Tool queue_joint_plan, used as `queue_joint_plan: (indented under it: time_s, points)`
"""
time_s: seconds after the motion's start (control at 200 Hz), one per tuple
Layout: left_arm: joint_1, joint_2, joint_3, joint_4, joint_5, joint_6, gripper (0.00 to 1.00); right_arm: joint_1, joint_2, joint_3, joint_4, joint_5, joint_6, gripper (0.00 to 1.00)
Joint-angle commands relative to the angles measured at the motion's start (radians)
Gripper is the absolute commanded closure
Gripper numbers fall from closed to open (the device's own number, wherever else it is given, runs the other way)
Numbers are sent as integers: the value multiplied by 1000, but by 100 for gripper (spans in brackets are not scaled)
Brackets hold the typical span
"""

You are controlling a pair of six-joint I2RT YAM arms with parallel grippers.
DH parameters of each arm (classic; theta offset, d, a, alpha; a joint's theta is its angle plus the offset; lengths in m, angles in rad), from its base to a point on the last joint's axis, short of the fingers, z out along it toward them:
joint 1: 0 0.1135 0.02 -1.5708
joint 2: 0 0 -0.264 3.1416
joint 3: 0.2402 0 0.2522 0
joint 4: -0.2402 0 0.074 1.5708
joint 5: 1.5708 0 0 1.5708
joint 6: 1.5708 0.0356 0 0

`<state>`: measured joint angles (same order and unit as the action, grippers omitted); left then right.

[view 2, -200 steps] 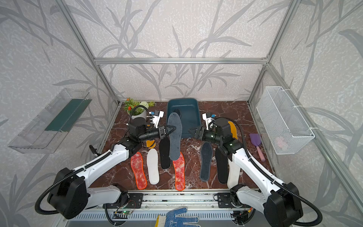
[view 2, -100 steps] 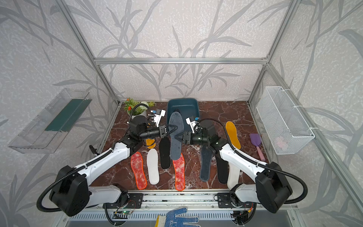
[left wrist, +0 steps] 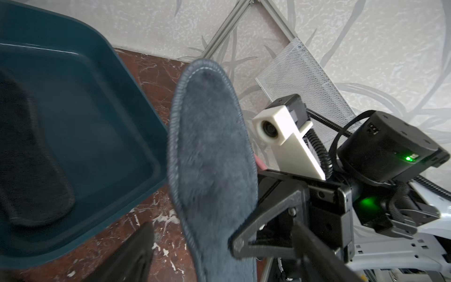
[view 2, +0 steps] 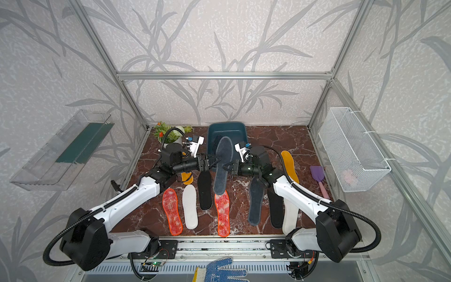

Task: Put the insoles into the storage box
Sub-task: Pick up the insole from the center of the board, then place the insole in the storage box.

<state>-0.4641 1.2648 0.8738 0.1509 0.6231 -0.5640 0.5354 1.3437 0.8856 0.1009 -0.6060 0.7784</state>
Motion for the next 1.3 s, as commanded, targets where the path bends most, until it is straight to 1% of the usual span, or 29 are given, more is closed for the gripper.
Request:
queue_joint_plan:
  time_s: [0.0, 0.115, 0.14, 0.19, 0.255, 0.285, 0.325, 0.405, 0.515, 0.635, 0.745, 0.885, 1.025, 1.295]
  points:
    - [0, -76, 44, -164, -226, 88, 1, -39, -19, 68, -131, 51, -56, 100]
    - [4, -152, 36, -283, -458, 136, 1, -74, 50, 183, -292, 96, -133, 100]
    - [4, -165, 37, -313, -507, 139, 1, -83, 71, 211, -314, 98, -173, 100]
    - [4, -190, 42, -386, -637, 133, 2, -101, 115, 264, -351, 89, -197, 100]
    - [5, -220, 50, -494, -813, 96, 2, -116, 180, 340, -394, 89, -231, 100]
    - [6, -237, 49, -534, -865, 87, 2, -118, 214, 383, -416, 86, -253, 100]
    - [5, -265, 40, -574, -905, 81, 2, -120, 264, 451, -463, 84, -293, 100]
    - [6, -336, 3, -624, -942, 55, 2, -124, 371, 585, -551, 76, -355, 100]
    - [6, -456, -77, -637, -988, 14, 2, -137, 531, 758, -645, 45, -405, 100]
    - [8, -569, -131, -699, -1061, -38, 3, -146, 670, 907, -695, 41, -444, 100]
    - [9, -638, -150, -749, -1081, -61, 2, -152, 778, 1036, -743, 56, -467, 100]
    - [8, -670, -151, -802, -1082, -86, 3, -165, 910, 1188, -816, 63, -483, 100]
    - [9, -687, -154, -832, -1091, -92, 3, -167, 1025, 1337, -907, 101, -515, 100]
    - [10, -710, -156, -853, -1105, -105, 2, -166, 1198, 1588, -1036, 150, -537, 100]
